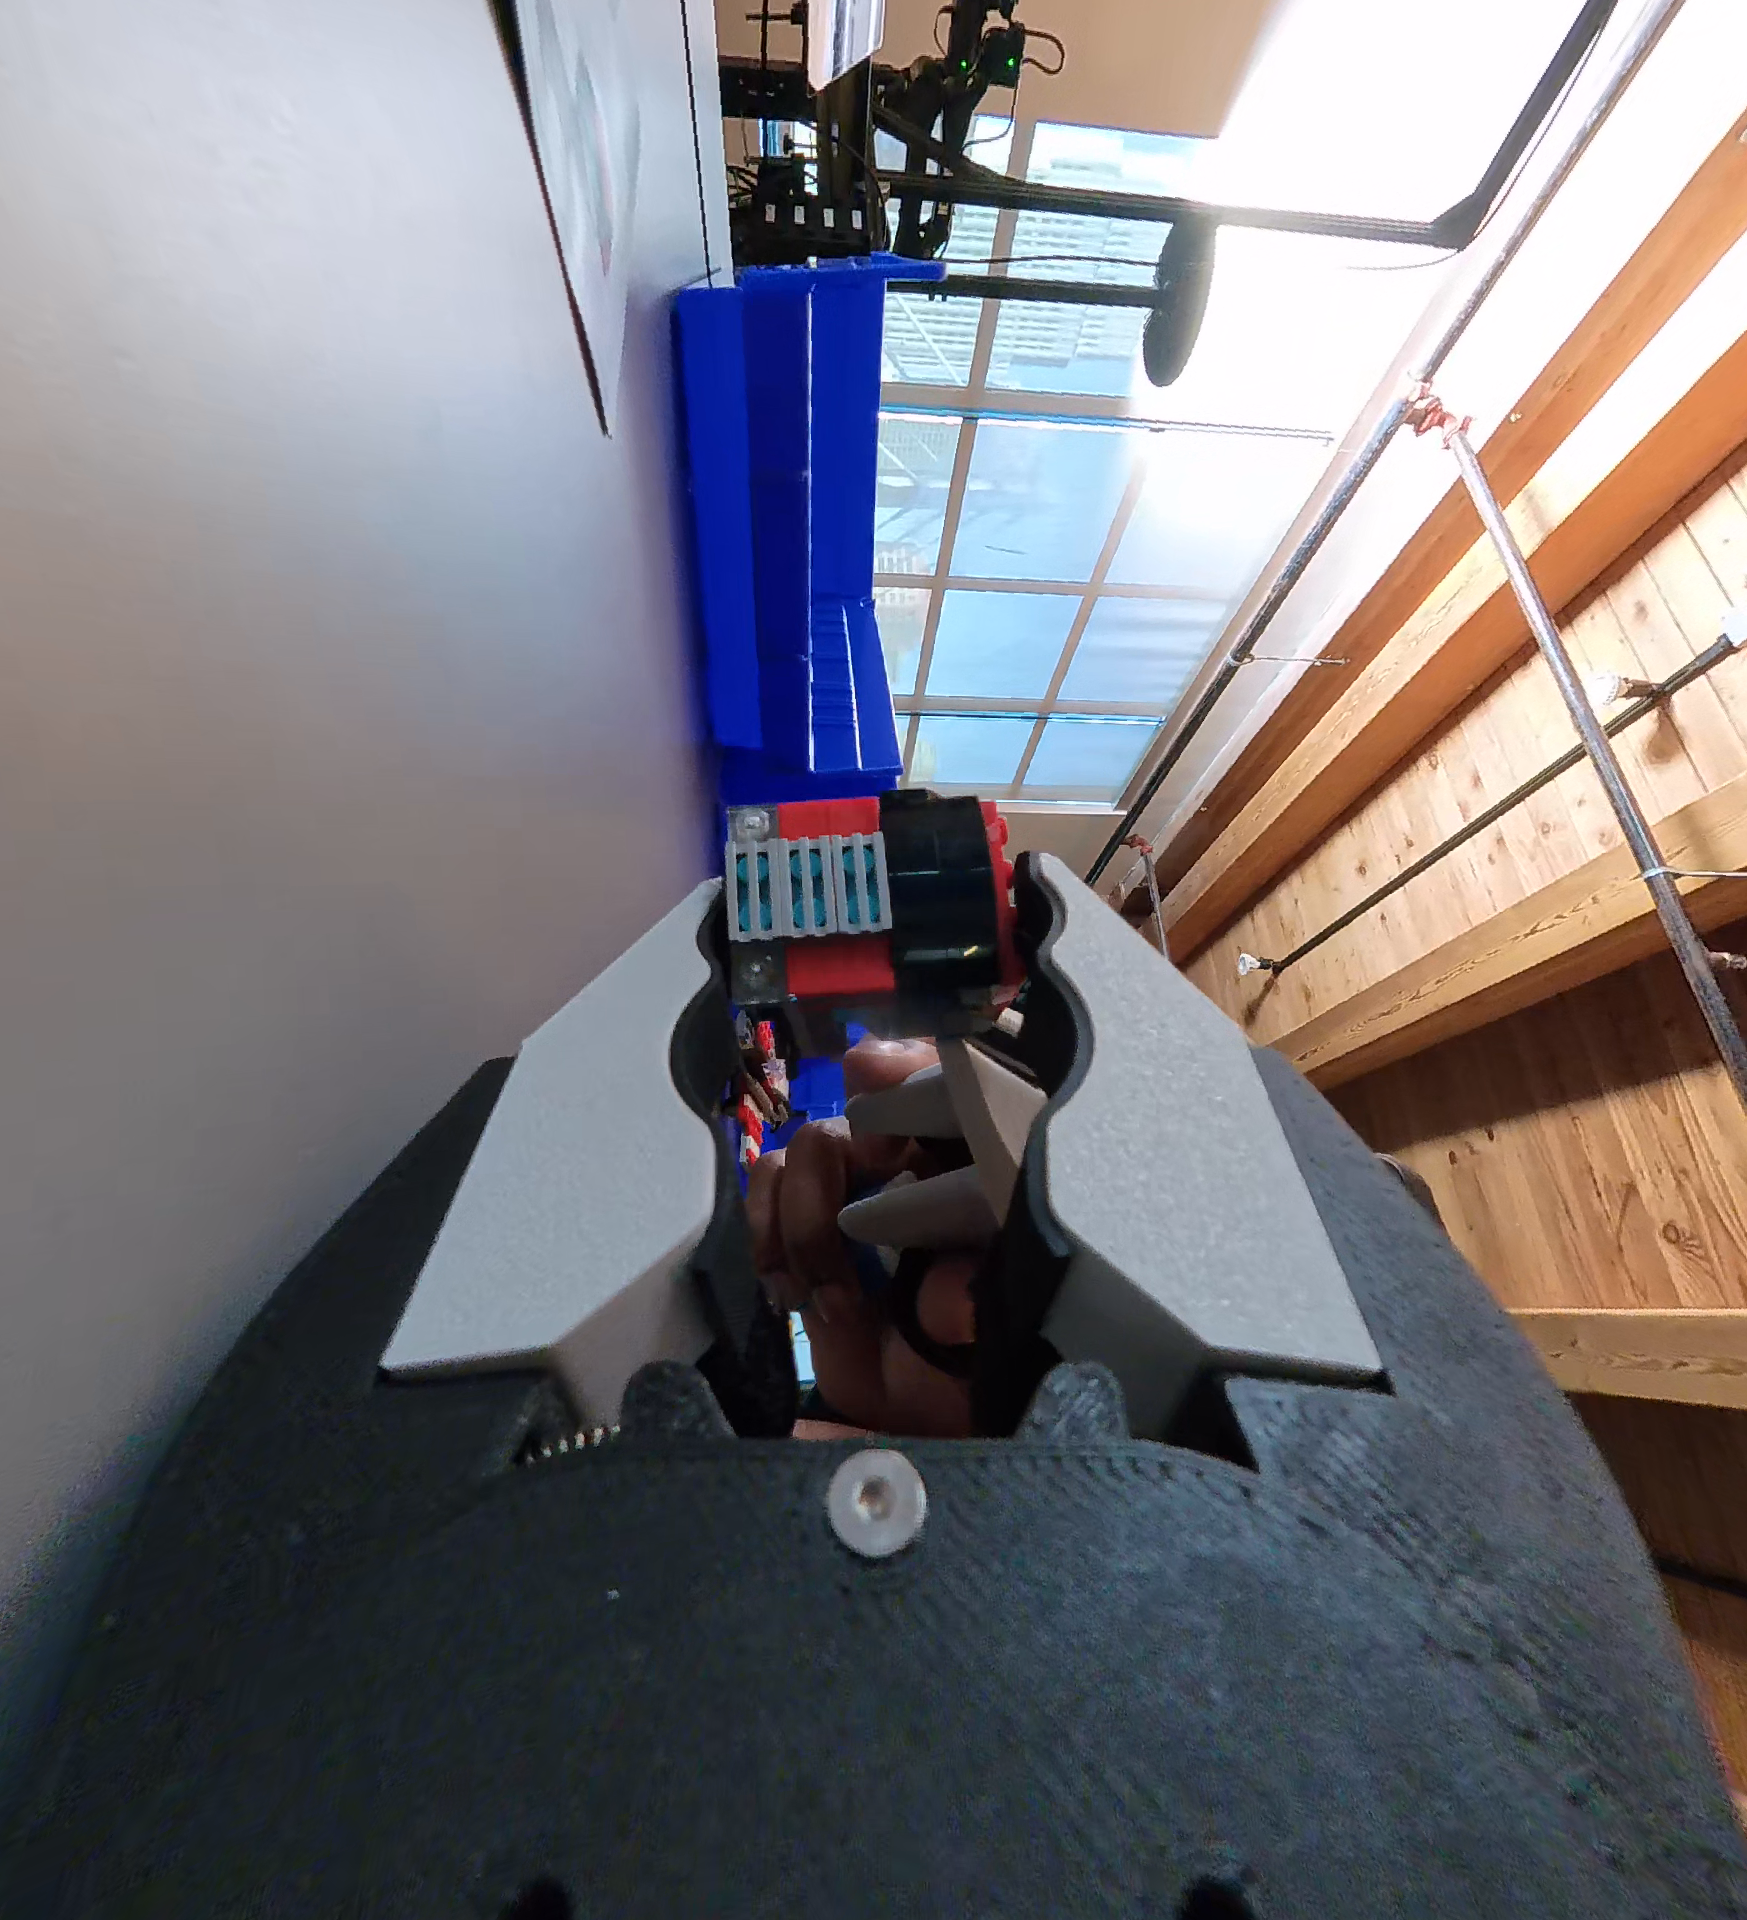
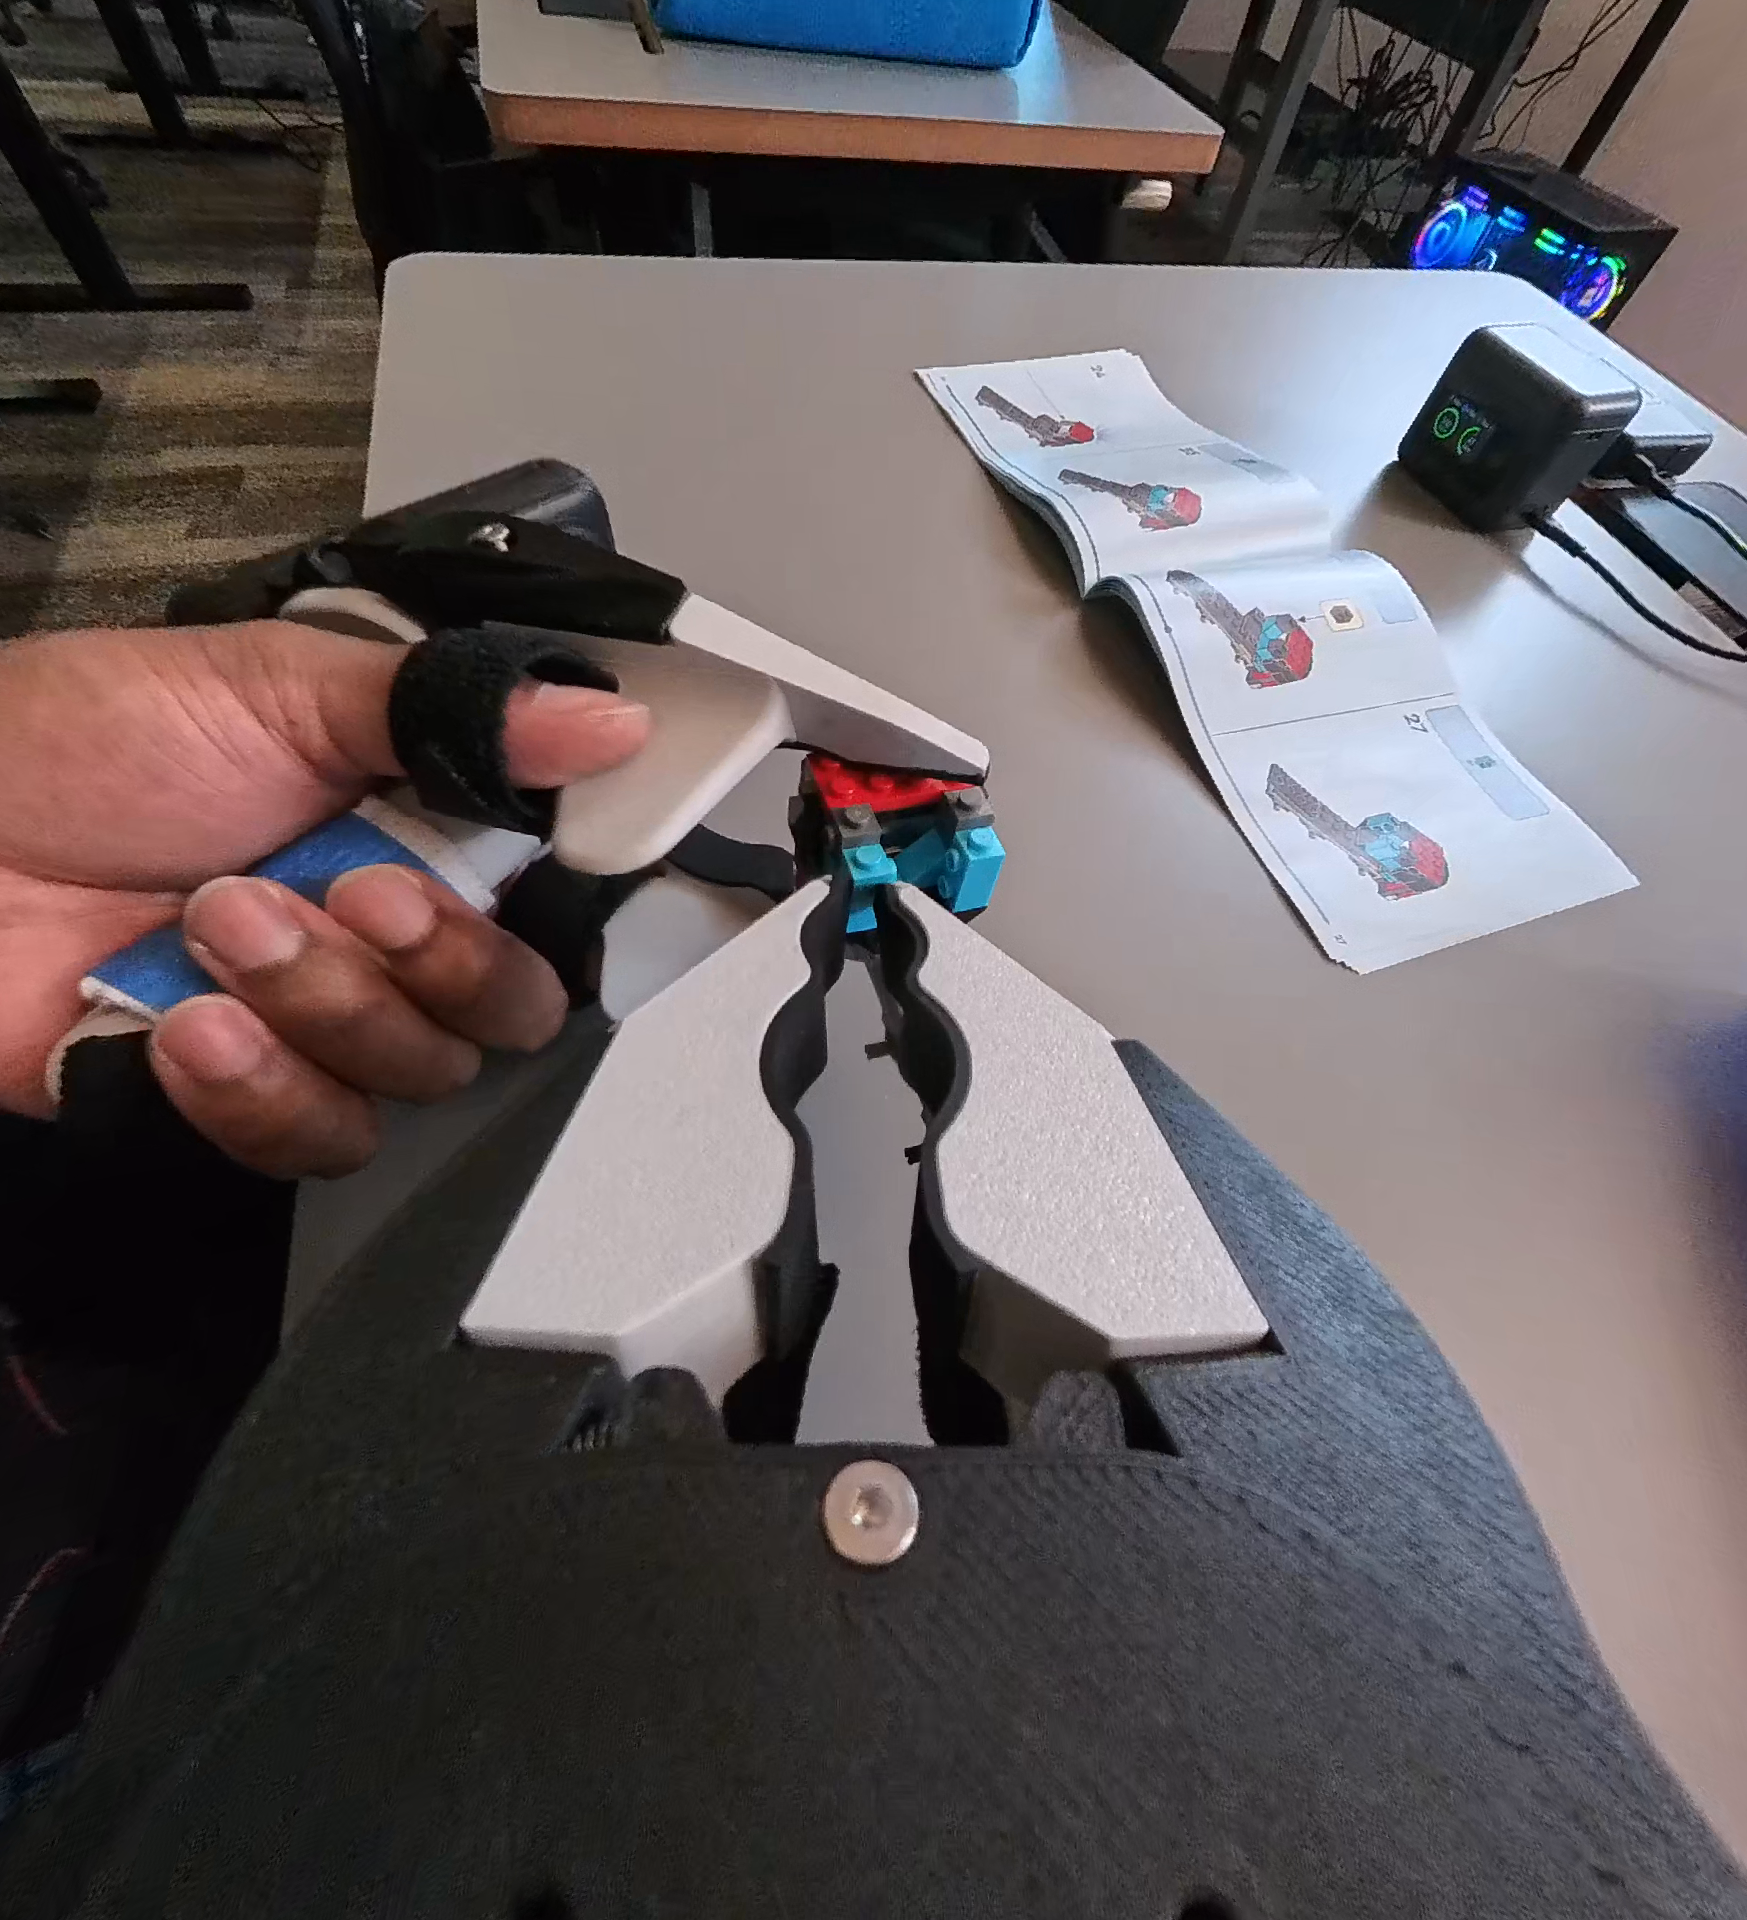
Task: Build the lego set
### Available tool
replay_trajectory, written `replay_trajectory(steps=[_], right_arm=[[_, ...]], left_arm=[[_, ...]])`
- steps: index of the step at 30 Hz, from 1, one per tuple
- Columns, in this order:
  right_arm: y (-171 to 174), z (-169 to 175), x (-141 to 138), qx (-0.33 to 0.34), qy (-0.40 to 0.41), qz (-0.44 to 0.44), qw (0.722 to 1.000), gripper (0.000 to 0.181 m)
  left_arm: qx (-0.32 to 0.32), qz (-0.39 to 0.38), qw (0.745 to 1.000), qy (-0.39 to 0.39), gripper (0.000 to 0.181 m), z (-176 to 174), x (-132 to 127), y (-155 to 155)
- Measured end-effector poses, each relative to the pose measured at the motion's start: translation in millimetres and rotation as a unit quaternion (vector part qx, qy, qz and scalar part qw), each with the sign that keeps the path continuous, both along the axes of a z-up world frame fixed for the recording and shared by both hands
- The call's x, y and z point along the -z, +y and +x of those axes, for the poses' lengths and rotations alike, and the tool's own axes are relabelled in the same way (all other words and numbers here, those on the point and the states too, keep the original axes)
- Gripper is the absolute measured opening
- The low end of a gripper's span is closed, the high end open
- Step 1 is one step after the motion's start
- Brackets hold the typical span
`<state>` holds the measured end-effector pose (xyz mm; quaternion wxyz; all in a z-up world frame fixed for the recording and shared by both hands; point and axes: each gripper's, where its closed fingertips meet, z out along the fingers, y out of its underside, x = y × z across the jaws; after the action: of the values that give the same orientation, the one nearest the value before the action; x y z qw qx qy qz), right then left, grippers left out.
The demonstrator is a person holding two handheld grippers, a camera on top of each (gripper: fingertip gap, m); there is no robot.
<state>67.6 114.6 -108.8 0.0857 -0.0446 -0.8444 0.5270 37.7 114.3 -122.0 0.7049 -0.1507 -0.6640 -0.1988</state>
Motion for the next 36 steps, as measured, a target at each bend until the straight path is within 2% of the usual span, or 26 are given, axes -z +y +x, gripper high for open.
replay_trajectory(steps=[2, 5, 8, 18, 24, 30, 34, 36], right_arm=[[1, 1, 0, -0.003, -0.003, 0.001, 1.0, 0.01], [5, -4, -3, 0.003, -0.001, 0.002, 1.0, 0.027], [10, -9, -3, 0.003, -0.003, 0.008, 1.0, 0.031], [4, -5, 0, -0.014, -0.004, 0.012, 1.0, 0.031], [25, -17, 13, 0.006, 0.005, 0.045, 0.999, 0.034], [34, -12, 36, -0.016, 0.008, 0.099, 0.995, 0.033], [41, -15, 43, -0.008, 0.012, 0.109, 0.994, 0.018], [47, -18, 46, 0.002, 0.005, 0.108, 0.994, 0.018]], left_arm=[[0.0, 0.008, 1.0, -0.002, 0.053, 0, 1, 0], [0.0, 0.006, 1.0, -0.002, 0.053, 0, 2, 0], [0.0, 0.005, 1.0, 0.0, 0.053, 0, 1, -2], [0.021, -0.001, 1.0, 0.006, 0.053, 2, 0, 7], [0.028, -0.022, 0.999, 0.004, 0.053, 1, 3, 3], [0.08, -0.066, 0.994, 0.017, 0.053, 0, 4, 24], [0.116, -0.08, 0.99, 0.018, 0.053, -1, 5, 43], [0.13, -0.085, 0.988, 0.014, 0.053, -3, 7, 50]])
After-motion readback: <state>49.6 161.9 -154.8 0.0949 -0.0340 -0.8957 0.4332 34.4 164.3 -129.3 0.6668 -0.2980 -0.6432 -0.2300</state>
